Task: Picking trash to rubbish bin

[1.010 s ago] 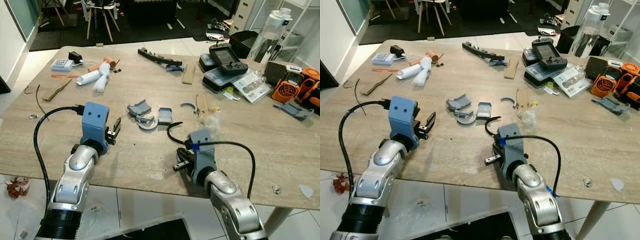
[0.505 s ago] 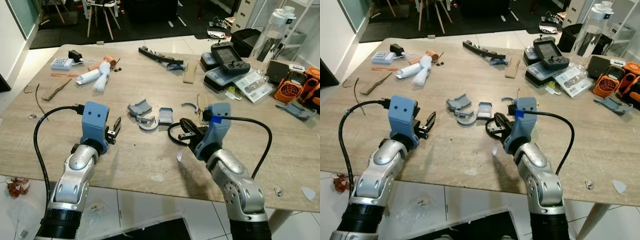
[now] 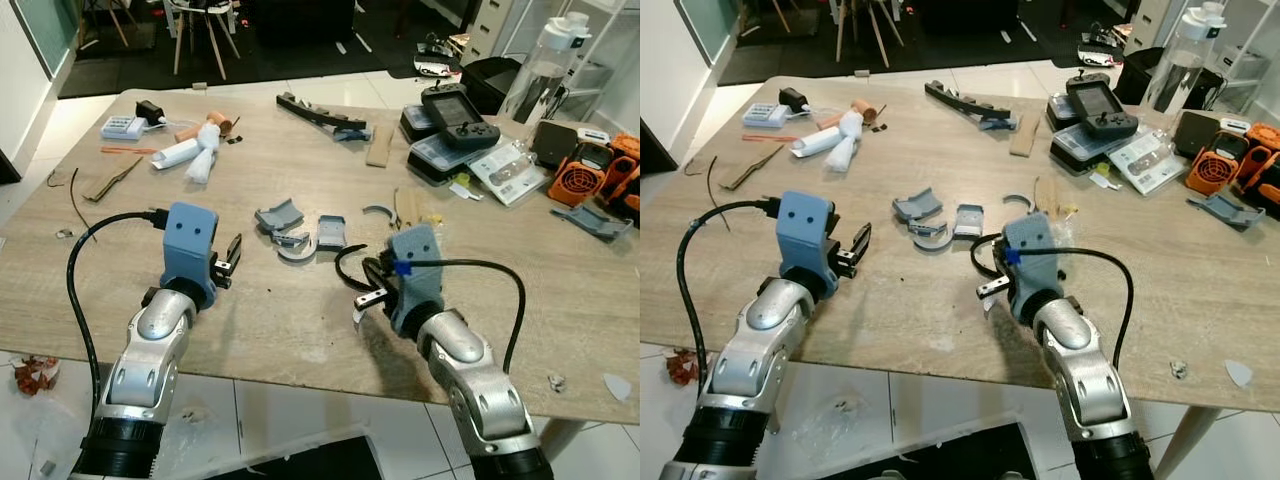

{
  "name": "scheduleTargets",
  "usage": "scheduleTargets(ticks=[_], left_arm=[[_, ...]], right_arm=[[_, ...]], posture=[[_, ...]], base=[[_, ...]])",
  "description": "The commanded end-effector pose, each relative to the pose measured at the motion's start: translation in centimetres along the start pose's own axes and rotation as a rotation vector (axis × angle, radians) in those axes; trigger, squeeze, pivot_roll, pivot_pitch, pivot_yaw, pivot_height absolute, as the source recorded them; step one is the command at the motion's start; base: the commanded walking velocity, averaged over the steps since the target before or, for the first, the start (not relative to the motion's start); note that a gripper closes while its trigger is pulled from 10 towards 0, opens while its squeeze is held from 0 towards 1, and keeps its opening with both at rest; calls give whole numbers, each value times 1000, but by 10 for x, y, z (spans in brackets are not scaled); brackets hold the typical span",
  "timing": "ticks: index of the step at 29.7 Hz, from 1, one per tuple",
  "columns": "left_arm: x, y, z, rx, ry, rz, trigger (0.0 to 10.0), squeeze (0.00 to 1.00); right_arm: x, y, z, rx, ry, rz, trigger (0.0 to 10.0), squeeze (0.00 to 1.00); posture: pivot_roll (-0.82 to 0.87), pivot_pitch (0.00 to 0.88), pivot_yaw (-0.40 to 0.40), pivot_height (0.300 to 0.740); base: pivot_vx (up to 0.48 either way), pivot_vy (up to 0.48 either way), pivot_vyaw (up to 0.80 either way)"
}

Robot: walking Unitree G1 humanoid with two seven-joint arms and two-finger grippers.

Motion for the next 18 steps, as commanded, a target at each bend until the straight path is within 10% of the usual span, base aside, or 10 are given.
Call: scheduleTargets(ticks=[1,11,12,13,18], left_arm=[[-2,1,1,0,7,-8,10000,0],[10,-27,5,-221,-39,44,10000,0],[13,-39,10,-323,-43,41,10000,0],[14,-56,19,-483,-37,14,10000,0],[10,-69,28,-613,-2,-33,10000,0]], right_arm=[[-7,-1,1,6,1,-17,10000,1000],[-10,-3,-20,55,-26,72,10000,1000],[-12,-5,-23,61,-19,81,10000,710],[-16,-7,-28,76,-4,88,10000,0],[-29,-13,-33,88,44,72,10000,0]], posture=[[-26,168,33,740],[-6,196,35,740],[-3,199,35,740],[-1,205,39,740],[3,210,43,740]], base=[[0,0,0],[0,0,0],[0,0,0],[0,0,0],[0,0,0]])
Point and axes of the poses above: a point about 5 cm out from each wrist's last joint towards the gripper, its own z axis pointing back from the gripper into the wrist, its own x axis along the axis of the wrist's last joint, y = z × x, the point moved 2 cm from there along -z, pointing out of the wrist towards the gripper, and after that the axes turned 9 degrees about z, right-handed, at the moved point
